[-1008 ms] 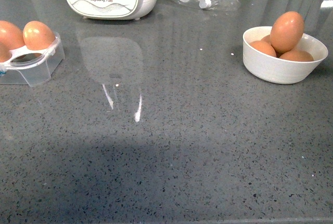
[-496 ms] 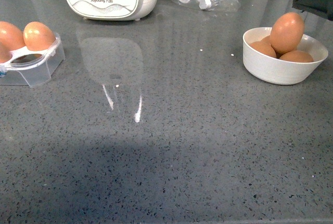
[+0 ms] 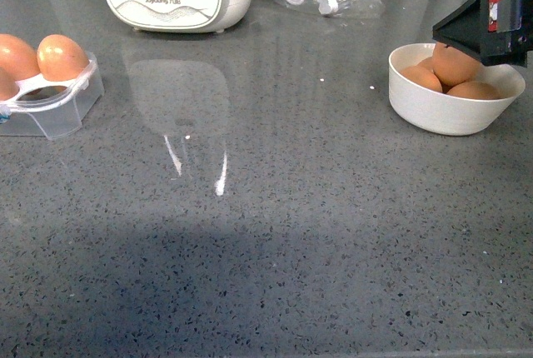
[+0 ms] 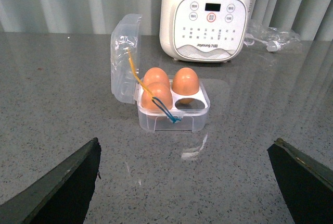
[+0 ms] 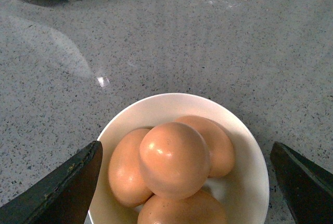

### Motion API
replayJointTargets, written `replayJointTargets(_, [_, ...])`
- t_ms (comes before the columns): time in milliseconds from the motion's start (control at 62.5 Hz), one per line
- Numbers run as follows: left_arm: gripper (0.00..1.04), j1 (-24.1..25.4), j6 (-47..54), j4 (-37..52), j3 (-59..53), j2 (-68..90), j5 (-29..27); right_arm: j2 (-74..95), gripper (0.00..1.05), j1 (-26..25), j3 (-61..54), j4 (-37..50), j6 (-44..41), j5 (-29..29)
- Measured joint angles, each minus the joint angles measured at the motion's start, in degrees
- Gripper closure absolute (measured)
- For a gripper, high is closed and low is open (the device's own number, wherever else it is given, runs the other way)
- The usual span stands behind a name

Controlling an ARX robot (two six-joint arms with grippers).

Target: Put egg into box

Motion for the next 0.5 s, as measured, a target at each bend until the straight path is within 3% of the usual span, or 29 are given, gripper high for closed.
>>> replayJointTargets(400, [0.07,0.0,0.0,0.0,0.0,0.0,0.0,1.0,0.08,-0.1,-2.1,3.3,0.9,-0.2])
replayJointTargets(496, [0.07,0.0,0.0,0.0,0.0,0.0,0.0,1.2,0.19,-0.1,-2.4,3.6,1.0,-0.2])
